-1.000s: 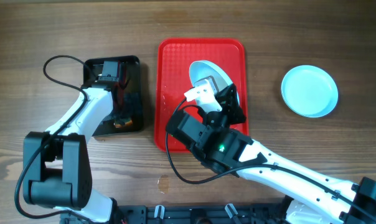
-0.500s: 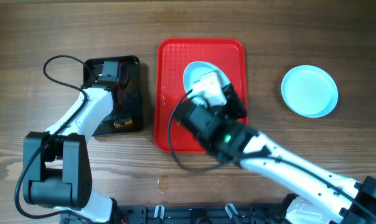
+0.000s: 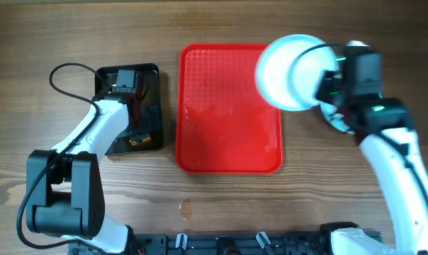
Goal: Clean dirty plates on tray and stack at the side
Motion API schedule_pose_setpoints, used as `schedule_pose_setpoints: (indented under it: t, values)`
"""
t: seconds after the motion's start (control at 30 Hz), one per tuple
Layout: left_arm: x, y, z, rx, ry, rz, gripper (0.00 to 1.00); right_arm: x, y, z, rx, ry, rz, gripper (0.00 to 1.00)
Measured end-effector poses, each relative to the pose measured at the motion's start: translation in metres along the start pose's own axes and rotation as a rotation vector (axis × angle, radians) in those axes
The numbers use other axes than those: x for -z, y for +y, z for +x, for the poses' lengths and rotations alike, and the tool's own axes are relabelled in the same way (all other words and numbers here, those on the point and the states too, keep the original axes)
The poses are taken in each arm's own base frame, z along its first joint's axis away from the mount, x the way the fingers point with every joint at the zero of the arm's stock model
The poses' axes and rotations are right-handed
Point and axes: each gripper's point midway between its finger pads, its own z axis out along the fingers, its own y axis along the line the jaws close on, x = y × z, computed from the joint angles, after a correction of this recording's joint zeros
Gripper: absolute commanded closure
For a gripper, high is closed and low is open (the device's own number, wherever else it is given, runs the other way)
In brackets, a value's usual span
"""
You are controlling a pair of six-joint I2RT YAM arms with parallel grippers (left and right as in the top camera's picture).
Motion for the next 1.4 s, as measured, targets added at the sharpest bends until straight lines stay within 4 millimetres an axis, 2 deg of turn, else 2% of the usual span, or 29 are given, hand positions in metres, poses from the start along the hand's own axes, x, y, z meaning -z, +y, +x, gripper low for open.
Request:
schedule_pose_setpoints:
  t: [0.07, 0.13, 0.23, 0.33, 0.5, 0.53, 0.57, 0.6, 0.67, 0.83, 0.97, 1.03, 1.1, 1.13, 1.23, 1.27, 1.3, 1.33, 1.37, 1.4]
  values:
    - [0.0, 0.0, 0.0, 0.0, 0.0, 0.0, 0.0, -0.011, -0.032, -0.004, -0.113, 0.036, 0.014, 0.96]
    - [0.0, 0.0, 0.0, 0.0, 0.0, 0.0, 0.0, -0.02, -0.056, -0.005, -0.19, 0.06, 0.031, 0.96]
    - [0.0, 0.0, 0.0, 0.0, 0.0, 0.0, 0.0, -0.038, -0.1, -0.001, -0.328, 0.115, 0.071, 0.96]
    - [0.0, 0.0, 0.0, 0.0, 0.0, 0.0, 0.0, -0.057, -0.133, 0.011, -0.423, 0.172, 0.116, 0.96]
    - [0.0, 0.0, 0.0, 0.0, 0.0, 0.0, 0.0, -0.093, -0.169, 0.031, -0.516, 0.251, 0.162, 0.96]
    - [0.0, 0.0, 0.0, 0.0, 0.0, 0.0, 0.0, -0.098, -0.174, 0.036, -0.527, 0.271, 0.168, 0.87]
    - [0.0, 0.0, 0.0, 0.0, 0.0, 0.0, 0.0, -0.102, -0.177, 0.04, -0.535, 0.283, 0.174, 0.73]
    - [0.0, 0.0, 0.0, 0.0, 0.0, 0.0, 0.0, -0.106, -0.179, 0.043, -0.54, 0.297, 0.177, 0.63]
    - [0.0, 0.0, 0.0, 0.0, 0.0, 0.0, 0.0, -0.107, -0.178, 0.045, -0.55, 0.304, 0.166, 0.59]
    - [0.0, 0.0, 0.0, 0.0, 0.0, 0.0, 0.0, -0.101, -0.157, 0.034, -0.529, 0.291, 0.038, 0.52]
    - [0.0, 0.0, 0.0, 0.0, 0.0, 0.0, 0.0, -0.067, -0.125, 0.007, -0.455, 0.205, -0.115, 0.52]
    - [0.0, 0.0, 0.0, 0.0, 0.0, 0.0, 0.0, -0.04, -0.099, -0.008, -0.389, 0.142, -0.208, 0.52]
    - [0.0, 0.0, 0.0, 0.0, 0.0, 0.0, 0.0, -0.006, -0.063, -0.017, -0.287, 0.088, -0.312, 0.52]
    - [0.0, 0.0, 0.0, 0.0, 0.0, 0.0, 0.0, 0.007, -0.049, -0.017, -0.242, 0.071, -0.345, 0.52]
    - [0.0, 0.0, 0.0, 0.0, 0.0, 0.0, 0.0, 0.059, 0.009, -0.01, -0.034, 0.007, -0.491, 0.46]
    - [0.0, 0.0, 0.0, 0.0, 0.0, 0.0, 0.0, 0.073, 0.023, -0.006, 0.024, -0.013, -0.531, 0.41]
    - [0.0, 0.0, 0.0, 0.0, -0.001, 0.0, 0.0, 0.093, 0.041, -0.001, 0.099, -0.045, -0.584, 0.29]
    - [0.0, 0.0, 0.0, 0.0, 0.0, 0.0, 0.0, 0.111, 0.055, 0.004, 0.159, -0.076, -0.632, 0.0]
    - [0.0, 0.0, 0.0, 0.0, 0.0, 0.0, 0.0, 0.141, 0.072, 0.011, 0.237, -0.132, -0.7, 0.0]
    - [0.0, 0.0, 0.0, 0.0, 0.0, 0.0, 0.0, 0.153, 0.078, 0.014, 0.259, -0.15, -0.725, 0.0]
